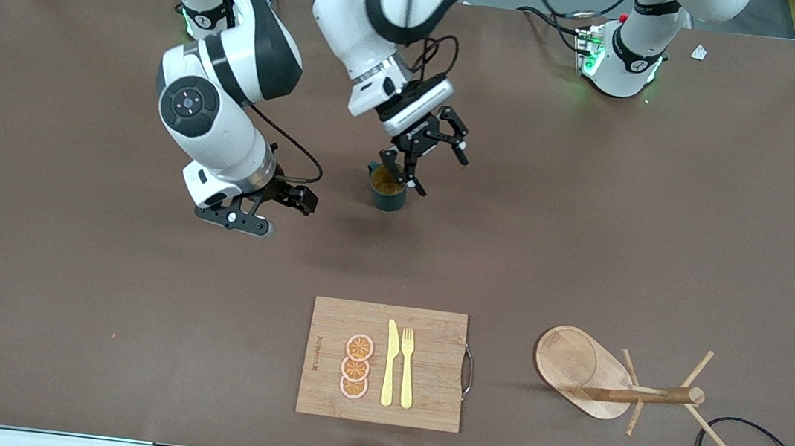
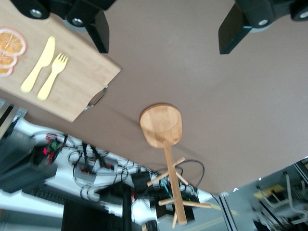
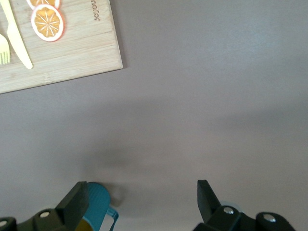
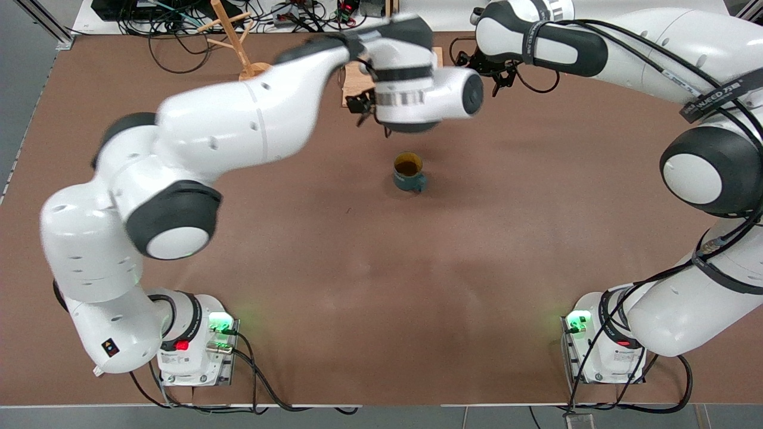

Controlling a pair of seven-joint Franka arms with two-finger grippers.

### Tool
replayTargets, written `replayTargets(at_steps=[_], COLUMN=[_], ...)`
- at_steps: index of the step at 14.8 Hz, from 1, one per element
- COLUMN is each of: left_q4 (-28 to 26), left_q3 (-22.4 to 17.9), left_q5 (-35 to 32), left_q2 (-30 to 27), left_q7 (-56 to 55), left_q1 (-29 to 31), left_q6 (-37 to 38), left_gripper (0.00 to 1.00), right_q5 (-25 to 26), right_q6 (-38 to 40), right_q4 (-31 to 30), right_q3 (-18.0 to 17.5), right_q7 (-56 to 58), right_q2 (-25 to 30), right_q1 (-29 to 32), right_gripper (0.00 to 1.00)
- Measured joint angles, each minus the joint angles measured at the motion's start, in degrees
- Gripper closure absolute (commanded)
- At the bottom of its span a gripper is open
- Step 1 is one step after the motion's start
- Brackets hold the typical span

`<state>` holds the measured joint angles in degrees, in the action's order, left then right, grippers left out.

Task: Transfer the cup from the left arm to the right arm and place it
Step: 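Reach the right gripper to the mug while the left gripper holds it, then grasp the mug with the right gripper while the left gripper releases, withdraws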

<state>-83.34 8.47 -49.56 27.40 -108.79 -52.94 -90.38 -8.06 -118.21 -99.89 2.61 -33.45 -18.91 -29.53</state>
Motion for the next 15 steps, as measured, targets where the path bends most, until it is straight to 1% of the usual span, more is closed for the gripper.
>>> replayTargets(at_steps=[1, 3, 6, 8, 12, 13, 15], left_q4=[-2.24, -5.00, -6.02, -5.68, -4.75, -4.72, -4.56], left_q3=[0.07, 0.17, 0.09, 0.02, -0.10, -0.11, -0.12], left_q5=[2.48, 6.91, 11.63, 14.20, 19.78, 21.20, 24.10], left_q2=[-3.81, -10.38, -16.69, -18.92, -21.23, -21.67, -22.96], left_q7=[3.90, 12.21, 23.55, 29.45, 40.44, 43.05, 49.29], left_q1=[1.66, 5.42, 12.73, 18.13, 27.73, 29.54, 33.23], left_q6=[-0.89, -1.60, -2.23, -2.82, -2.74, -2.66, -1.56], left_gripper=[0.00, 0.00, 0.00, 0.00, 0.00, 0.00, 0.00], right_q5=[0.00, 0.00, 0.00, 0.00, 0.00, 0.00, 0.00], right_q6=[-0.68, -1.51, -2.58, -5.82, -16.66, -17.76, -18.31], right_q4=[0.00, -0.01, -0.62, -2.67, -8.94, -9.82, -10.36], right_q3=[0.00, -0.02, -0.02, -0.06, -0.12, -0.10, -0.08], right_q7=[0.96, 3.87, 8.27, 9.40, 9.41, 9.40, 9.42], right_q2=[-0.65, -1.59, -2.57, -2.82, -3.10, -3.24, -3.48], right_q1=[-0.15, -0.81, -1.88, -3.70, -9.97, -11.07, -12.48], right_gripper=[0.00, 0.00, 0.00, 0.00, 0.00, 0.01, 0.05])
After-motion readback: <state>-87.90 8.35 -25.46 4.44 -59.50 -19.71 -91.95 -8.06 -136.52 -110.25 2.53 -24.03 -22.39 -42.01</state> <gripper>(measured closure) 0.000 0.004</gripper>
